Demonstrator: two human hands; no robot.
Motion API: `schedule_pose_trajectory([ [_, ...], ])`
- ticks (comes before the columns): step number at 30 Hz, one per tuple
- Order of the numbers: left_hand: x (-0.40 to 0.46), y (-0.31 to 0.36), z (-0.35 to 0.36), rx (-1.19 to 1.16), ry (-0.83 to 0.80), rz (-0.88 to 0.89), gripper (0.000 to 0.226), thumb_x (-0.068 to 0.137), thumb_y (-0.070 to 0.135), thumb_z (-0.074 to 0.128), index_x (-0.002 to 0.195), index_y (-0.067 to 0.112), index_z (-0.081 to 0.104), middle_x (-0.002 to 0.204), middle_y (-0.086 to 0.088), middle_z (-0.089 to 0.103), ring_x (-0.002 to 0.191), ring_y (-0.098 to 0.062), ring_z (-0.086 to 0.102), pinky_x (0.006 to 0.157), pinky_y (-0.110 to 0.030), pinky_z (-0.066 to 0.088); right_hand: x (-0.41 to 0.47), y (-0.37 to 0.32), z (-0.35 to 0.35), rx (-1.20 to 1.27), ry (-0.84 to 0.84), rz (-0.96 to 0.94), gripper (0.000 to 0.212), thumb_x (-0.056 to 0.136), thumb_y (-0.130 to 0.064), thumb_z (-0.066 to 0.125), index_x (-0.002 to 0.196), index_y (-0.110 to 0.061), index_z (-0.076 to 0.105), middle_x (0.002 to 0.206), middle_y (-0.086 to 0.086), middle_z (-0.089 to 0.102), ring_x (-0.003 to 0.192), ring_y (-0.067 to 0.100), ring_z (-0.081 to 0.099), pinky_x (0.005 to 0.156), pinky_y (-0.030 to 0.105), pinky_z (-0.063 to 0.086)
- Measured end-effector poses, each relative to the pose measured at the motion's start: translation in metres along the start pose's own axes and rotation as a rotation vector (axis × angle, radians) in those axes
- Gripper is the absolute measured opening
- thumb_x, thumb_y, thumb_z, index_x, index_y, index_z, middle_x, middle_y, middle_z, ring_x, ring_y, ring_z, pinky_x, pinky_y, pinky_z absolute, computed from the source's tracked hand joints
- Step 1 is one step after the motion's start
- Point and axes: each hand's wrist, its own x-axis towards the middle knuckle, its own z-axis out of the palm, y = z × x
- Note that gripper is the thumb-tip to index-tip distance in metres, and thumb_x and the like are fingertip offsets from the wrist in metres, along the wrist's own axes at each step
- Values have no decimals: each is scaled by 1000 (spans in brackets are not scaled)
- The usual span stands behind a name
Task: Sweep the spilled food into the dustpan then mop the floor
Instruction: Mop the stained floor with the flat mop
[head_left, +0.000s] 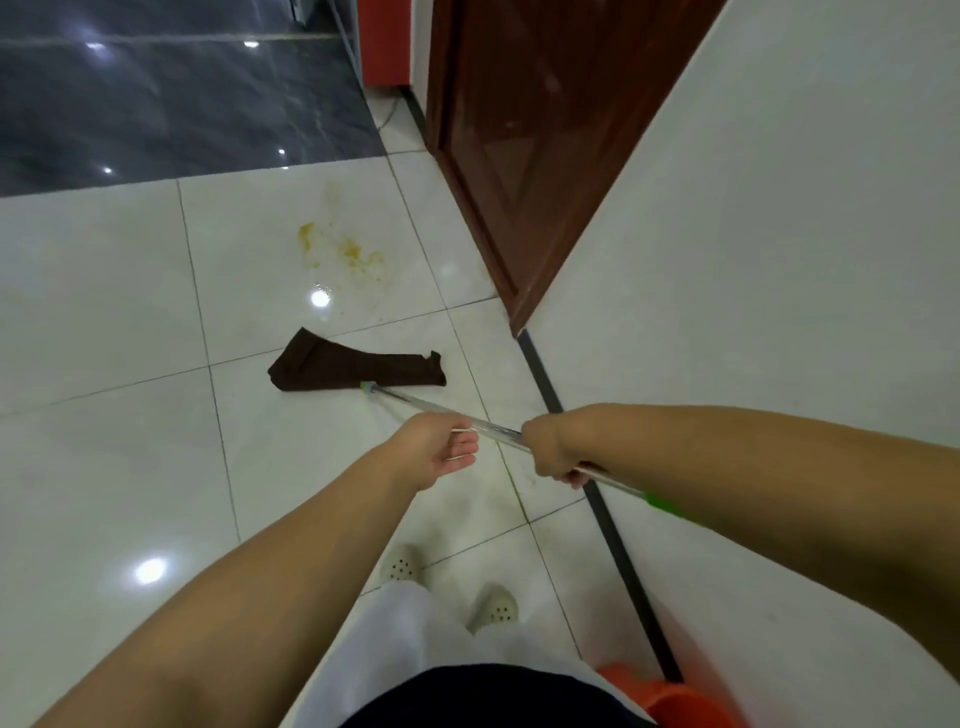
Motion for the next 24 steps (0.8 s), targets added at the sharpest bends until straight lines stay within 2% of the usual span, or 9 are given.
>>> schedule_pose_trajectory([
  [3, -6, -16, 10, -20, 32, -28, 15, 99, 0, 40, 111, -4, 48, 95, -21, 58, 81, -28, 62, 82, -39, 53, 7, -1, 19, 282, -25, -99, 20, 94, 1, 42, 113, 4, 48, 74, 17, 55, 55, 22, 52, 52, 26, 49],
  [5, -10, -25, 17, -44, 36, -28, 19, 99, -2, 36, 114, -6, 47, 106, -26, 58, 94, -34, 63, 83, -39, 52, 8, 5, 29, 561, -62, -107, 3, 94, -1, 46, 92, -2, 48, 67, 13, 50, 46, 16, 47, 42, 21, 45],
  [6, -10, -30, 22, -47, 42, -26, 19, 99, -3, 35, 111, -9, 49, 108, -28, 59, 97, -35, 64, 83, -37, 53, 9, 10, 34, 698, -90, -104, 8, 95, -2, 46, 87, -4, 46, 64, 11, 47, 38, 13, 44, 39, 18, 42],
  [7, -10, -35, 27, -47, 52, -18, 19, 98, -4, 36, 103, -12, 53, 102, -27, 62, 91, -32, 67, 80, -34, 55, 8, 15, 38, 836, -142, -94, 11, 96, -3, 46, 84, -5, 45, 62, 9, 45, 31, 10, 41, 36, 15, 40],
  [9, -8, -45, 39, -43, 91, 16, 23, 96, -5, 41, 81, -9, 58, 79, -21, 65, 66, -22, 68, 62, -24, 58, 2, 24, 43, 1077, -301, -61, 15, 97, -6, 45, 81, -6, 44, 55, 7, 44, 24, 6, 37, 32, 10, 37],
  [12, -6, -54, 58, -58, 173, 80, 29, 97, 5, 47, 70, -1, 56, 62, -11, 56, 42, -12, 58, 45, -20, 52, -13, 36, 42, 1311, -518, -76, 21, 99, -10, 41, 78, -7, 46, 43, 5, 46, 23, 3, 39, 28, 9, 36],
  [15, -7, -53, 74, -127, 181, 110, 32, 99, 9, 43, 70, 0, 53, 58, -9, 53, 36, -11, 55, 39, -18, 48, -29, 49, 38, 1425, -570, -84, 30, 102, -17, 36, 76, -6, 47, 40, 4, 44, 21, 3, 36, 25, 10, 33],
  [19, -11, -46, 94, -127, 167, 176, 32, 96, 3, 42, 66, 0, 52, 51, -9, 55, 34, -9, 55, 36, -16, 44, -48, 66, 22, 1493, -555, -85, 32, 102, -20, 40, 75, -4, 46, 39, 5, 42, 19, 4, 34, 22, 12, 30],
  [24, -6, -38, 108, -227, 166, 158, 25, 95, -3, 42, 71, -2, 51, 66, -13, 53, 49, -15, 58, 36, -16, 45, -48, 76, 10, 1440, -501, -65, 31, 101, -20, 44, 74, -5, 46, 38, 5, 43, 19, 4, 34, 24, 11, 30],
])
